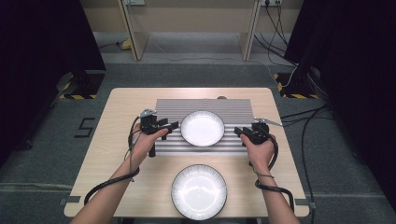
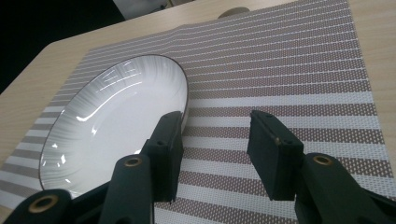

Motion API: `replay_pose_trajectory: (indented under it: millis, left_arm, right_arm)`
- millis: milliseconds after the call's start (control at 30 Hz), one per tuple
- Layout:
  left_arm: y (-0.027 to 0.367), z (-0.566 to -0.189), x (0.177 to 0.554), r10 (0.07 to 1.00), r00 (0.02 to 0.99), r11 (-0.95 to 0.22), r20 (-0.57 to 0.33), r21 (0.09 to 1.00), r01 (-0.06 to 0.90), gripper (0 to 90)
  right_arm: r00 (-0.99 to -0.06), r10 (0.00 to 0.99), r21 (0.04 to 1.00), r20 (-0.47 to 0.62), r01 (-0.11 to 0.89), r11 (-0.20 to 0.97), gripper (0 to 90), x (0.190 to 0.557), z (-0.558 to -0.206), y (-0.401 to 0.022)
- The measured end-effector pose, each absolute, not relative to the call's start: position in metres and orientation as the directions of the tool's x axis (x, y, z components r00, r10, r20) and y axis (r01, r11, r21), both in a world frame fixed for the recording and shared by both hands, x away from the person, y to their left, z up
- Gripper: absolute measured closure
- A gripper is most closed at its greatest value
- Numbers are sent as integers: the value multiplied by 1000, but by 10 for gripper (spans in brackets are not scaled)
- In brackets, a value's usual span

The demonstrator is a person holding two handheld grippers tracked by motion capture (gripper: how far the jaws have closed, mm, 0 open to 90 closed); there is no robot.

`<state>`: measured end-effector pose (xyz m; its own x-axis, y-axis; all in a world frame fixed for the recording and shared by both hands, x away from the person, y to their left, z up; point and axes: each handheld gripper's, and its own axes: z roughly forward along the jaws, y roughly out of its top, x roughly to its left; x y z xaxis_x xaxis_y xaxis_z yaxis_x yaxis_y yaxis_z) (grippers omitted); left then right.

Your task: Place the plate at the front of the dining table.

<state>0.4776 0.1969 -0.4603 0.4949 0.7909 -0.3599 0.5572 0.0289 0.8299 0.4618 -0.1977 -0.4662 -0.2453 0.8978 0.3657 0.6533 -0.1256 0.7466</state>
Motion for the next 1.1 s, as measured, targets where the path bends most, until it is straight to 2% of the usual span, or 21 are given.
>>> replay_pose_trajectory:
  millis: [600,1100]
  left_arm:
    - [227,-465,447,805,510,-12,-304,850,526,353]
    - [258,-467,429,827,487,-11,-279,859,511,354]
  right_arm:
    - [-222,913,746,342,655,-120,535,440,-473,-215]
    - [-228,921,757,317,645,-101,523,423,-470,-219]
